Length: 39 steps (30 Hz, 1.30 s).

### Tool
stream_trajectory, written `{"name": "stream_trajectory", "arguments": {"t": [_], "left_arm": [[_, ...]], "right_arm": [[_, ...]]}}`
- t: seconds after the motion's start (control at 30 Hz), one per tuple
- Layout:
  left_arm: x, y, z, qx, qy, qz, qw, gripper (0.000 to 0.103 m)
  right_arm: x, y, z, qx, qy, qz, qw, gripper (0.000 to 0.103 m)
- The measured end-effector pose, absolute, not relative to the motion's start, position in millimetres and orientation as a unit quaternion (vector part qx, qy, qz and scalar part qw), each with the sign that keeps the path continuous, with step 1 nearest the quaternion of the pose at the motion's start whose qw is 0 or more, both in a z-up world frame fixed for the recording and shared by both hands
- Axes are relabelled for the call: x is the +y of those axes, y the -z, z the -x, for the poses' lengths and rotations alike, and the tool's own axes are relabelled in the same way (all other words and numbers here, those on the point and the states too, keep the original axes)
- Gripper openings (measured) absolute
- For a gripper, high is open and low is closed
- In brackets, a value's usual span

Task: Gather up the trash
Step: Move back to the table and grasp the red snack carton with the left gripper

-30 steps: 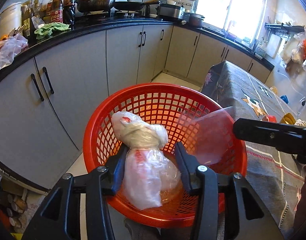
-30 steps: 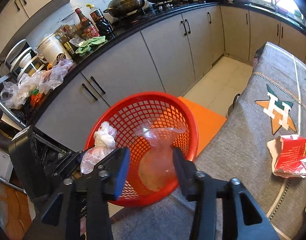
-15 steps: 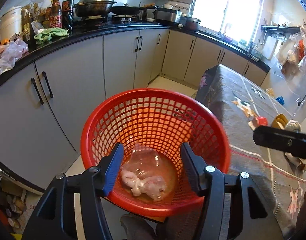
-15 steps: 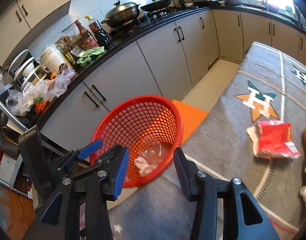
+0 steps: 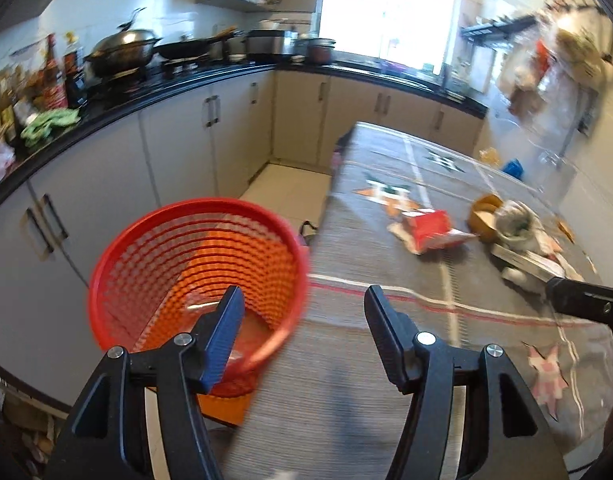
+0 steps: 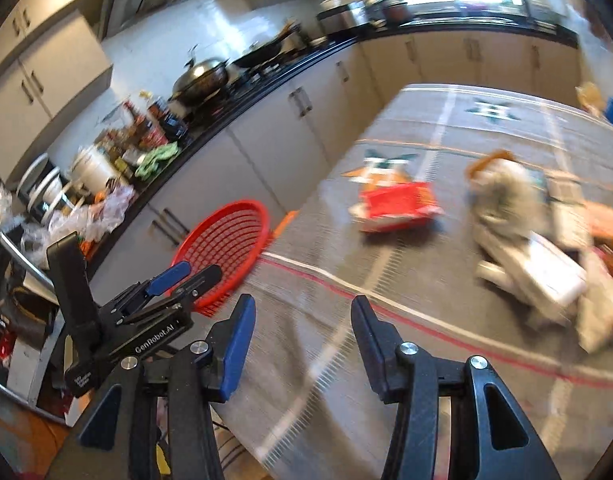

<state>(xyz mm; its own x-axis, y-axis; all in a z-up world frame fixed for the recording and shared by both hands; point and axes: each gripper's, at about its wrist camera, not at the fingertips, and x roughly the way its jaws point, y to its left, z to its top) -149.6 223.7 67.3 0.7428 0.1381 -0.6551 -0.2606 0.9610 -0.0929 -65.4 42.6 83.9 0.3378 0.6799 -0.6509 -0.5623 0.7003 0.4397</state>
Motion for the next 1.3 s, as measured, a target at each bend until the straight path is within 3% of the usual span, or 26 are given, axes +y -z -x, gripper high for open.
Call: {"name": "stream_trajectory", "arguments": {"t": [0.13, 0.47, 0.77, 0.8, 0.9, 0.97, 1.03, 1.1, 1.3], "left_arm": [[190.4, -70.9, 138.8, 0.350, -0.079, 0.062, 0.931, 0.071], [110.1, -73.0, 79.9, 0.370, -0.016, -0.067, 0.927, 0.071], [76.9, -42.2, 17.0, 0.397, -0.020, -0.206, 0.894, 0.071], [74.4, -39.4, 11.8, 0.399, -0.021, -0.213, 0.892, 0.069], [67.0, -32.0, -2.5, 0.405, -0.023, -0.228, 0.885, 0.049], [63.4, -28.1, -8.9, 0.404, -0.032, -0.236, 0.883, 0.041], [61.9, -25.4, -14.2, 0.407, -0.032, -0.229, 0.884, 0.021], [63.3, -22.8, -18.6, 0.412, -0.031, -0.212, 0.886, 0.009], [73.4, -28.5, -14.5, 0.401, -0.026, -0.146, 0.904, 0.004]], "right_arm": [[-19.8, -80.9, 69.0, 0.427, -0.337, -0.104, 0.833, 0.056], [-129.0, -67.0, 68.7, 0.414, -0.270, -0.190, 0.848, 0.058], [-195.8, -47.6, 48.3, 0.417, -0.228, -0.258, 0.841, 0.058], [-200.4, -45.4, 43.9, 0.420, -0.224, -0.267, 0.838, 0.058], [-208.7, -38.6, 33.3, 0.430, -0.221, -0.289, 0.826, 0.058], [-212.7, -33.6, 29.8, 0.435, -0.222, -0.299, 0.820, 0.059], [-211.2, -30.1, 24.8, 0.441, -0.225, -0.307, 0.812, 0.062], [-207.0, -27.6, 21.7, 0.449, -0.227, -0.318, 0.804, 0.063], [-191.0, -24.0, 11.6, 0.467, -0.219, -0.338, 0.787, 0.069]]}}
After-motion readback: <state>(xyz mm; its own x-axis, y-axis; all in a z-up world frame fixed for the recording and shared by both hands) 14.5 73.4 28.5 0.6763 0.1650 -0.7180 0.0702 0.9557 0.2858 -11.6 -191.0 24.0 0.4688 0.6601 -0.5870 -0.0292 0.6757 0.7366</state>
